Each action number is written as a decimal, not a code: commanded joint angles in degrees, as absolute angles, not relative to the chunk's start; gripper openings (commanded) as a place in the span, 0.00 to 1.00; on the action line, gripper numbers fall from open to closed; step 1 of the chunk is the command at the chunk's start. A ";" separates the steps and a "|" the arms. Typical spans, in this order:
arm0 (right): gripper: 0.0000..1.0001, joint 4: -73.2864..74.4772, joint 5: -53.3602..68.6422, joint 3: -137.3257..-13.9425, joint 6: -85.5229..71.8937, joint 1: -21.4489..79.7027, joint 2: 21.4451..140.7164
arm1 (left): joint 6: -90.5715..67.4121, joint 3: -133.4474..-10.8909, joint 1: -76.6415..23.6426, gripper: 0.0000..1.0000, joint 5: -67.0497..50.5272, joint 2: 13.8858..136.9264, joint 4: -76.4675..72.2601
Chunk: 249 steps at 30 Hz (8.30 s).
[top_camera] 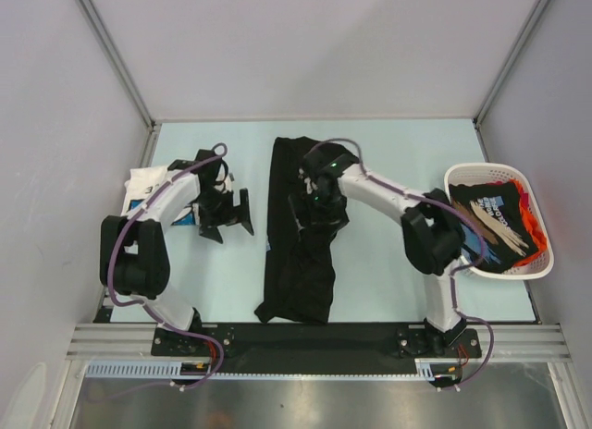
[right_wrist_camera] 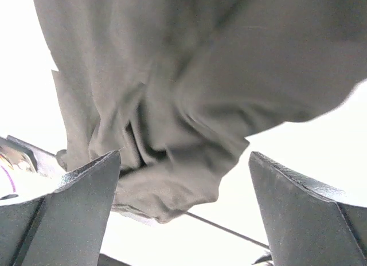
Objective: Fold and stack the t-shirts
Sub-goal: Fold the tshirt
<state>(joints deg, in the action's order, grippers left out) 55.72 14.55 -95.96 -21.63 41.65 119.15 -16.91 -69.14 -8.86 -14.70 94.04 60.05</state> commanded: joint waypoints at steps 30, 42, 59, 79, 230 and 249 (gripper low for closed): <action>0.97 36.56 12.83 -121.52 -27.24 13.98 137.54 | -32.51 -118.92 -8.09 1.00 -36.03 137.19 33.58; 0.64 39.73 20.56 -134.56 -27.42 11.34 148.36 | -41.65 -129.45 -8.09 1.00 -40.17 148.62 30.50; 0.23 29.01 20.48 -137.37 -24.87 9.94 152.48 | -39.64 -125.69 -7.21 1.00 -41.40 141.16 28.92; 0.05 19.07 22.41 -147.74 -28.03 4.75 163.21 | -39.11 -120.41 -6.86 1.00 -41.40 133.86 29.44; 0.97 42.98 33.22 -96.68 -21.62 3.96 123.75 | -39.73 -132.89 -15.99 0.85 -34.18 151.60 24.52; 0.97 42.36 34.19 -95.36 -21.45 3.34 124.10 | -34.19 -127.53 -18.02 0.29 -37.61 140.27 22.23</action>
<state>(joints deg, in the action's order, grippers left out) 42.48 32.51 -95.44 -22.17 3.40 123.44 -37.71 -126.74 -16.84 -36.58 146.47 20.86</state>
